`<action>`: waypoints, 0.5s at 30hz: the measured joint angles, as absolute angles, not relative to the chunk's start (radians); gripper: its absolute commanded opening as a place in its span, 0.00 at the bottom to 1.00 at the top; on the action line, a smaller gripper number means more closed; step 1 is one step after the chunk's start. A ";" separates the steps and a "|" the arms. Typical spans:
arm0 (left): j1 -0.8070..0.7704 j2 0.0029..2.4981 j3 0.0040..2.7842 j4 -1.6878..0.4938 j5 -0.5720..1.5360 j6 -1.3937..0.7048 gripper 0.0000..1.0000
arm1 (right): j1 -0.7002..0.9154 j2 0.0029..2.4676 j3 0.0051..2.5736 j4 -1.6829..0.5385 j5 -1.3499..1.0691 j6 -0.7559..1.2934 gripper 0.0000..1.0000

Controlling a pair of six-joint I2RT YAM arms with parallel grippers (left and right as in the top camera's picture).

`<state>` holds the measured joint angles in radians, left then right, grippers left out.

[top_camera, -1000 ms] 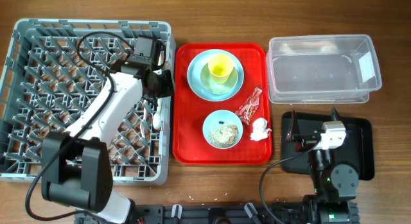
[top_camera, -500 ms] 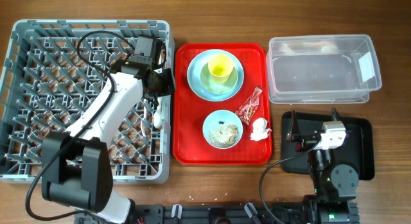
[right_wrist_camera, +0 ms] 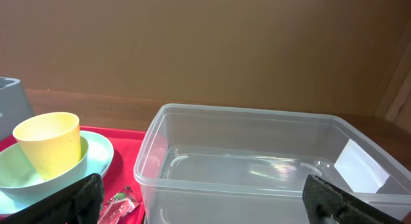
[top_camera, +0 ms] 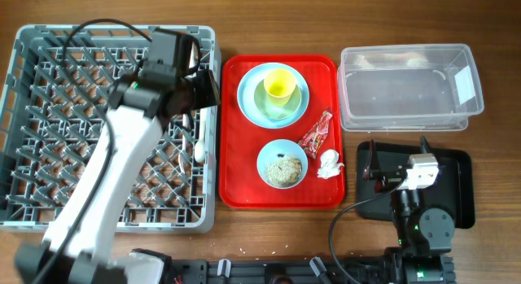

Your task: Sort waste into correct bins and load items into the dishwasher rack

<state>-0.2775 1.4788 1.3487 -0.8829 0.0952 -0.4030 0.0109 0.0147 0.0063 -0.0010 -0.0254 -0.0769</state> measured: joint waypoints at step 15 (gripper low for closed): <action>-0.142 1.349 1.357 -1.022 0.107 -0.541 1.00 | 0.011 0.015 0.006 0.001 -0.060 -0.077 1.00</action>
